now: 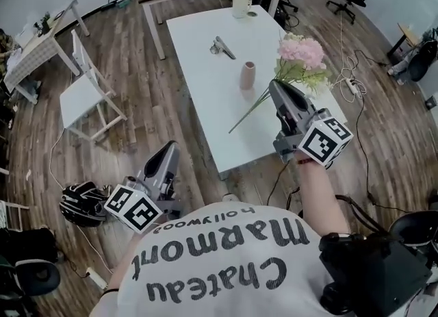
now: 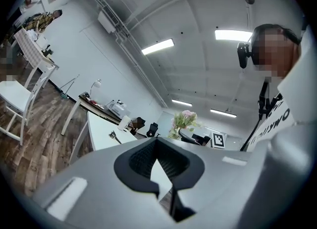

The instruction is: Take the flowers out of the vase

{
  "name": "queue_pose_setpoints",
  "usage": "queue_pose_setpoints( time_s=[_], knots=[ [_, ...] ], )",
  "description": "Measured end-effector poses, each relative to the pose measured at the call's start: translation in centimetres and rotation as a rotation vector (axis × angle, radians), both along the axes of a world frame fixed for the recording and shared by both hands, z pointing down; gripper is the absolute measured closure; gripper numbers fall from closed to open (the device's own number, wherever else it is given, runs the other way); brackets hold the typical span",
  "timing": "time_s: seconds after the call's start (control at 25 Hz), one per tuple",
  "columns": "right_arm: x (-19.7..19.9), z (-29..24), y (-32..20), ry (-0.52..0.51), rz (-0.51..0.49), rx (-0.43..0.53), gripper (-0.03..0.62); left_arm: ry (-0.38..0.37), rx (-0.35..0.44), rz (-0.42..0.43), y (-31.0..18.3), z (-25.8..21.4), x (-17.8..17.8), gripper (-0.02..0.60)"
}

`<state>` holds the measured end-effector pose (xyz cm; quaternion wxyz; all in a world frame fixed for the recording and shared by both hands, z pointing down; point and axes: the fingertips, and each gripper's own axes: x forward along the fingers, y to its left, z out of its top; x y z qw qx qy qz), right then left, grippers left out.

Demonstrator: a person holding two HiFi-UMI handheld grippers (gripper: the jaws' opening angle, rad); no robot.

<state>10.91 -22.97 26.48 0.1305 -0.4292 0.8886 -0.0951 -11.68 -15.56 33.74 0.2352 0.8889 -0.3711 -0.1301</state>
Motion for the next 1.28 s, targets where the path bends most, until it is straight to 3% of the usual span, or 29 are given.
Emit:
queue_pose_setpoints(
  time_s=[0.8, 1.28],
  knots=[
    [-10.2, 6.3, 19.9, -0.015, 0.102, -0.171, 0.579, 0.045, -0.038, 0.220, 13.0, 1.4, -4.9, 0.577],
    [-9.6, 8.8, 26.5, 0.017, 0.150, -0.300, 0.579, 0.081, -0.118, 0.296, 18.8, 3.2, -3.4, 0.577]
  ],
)
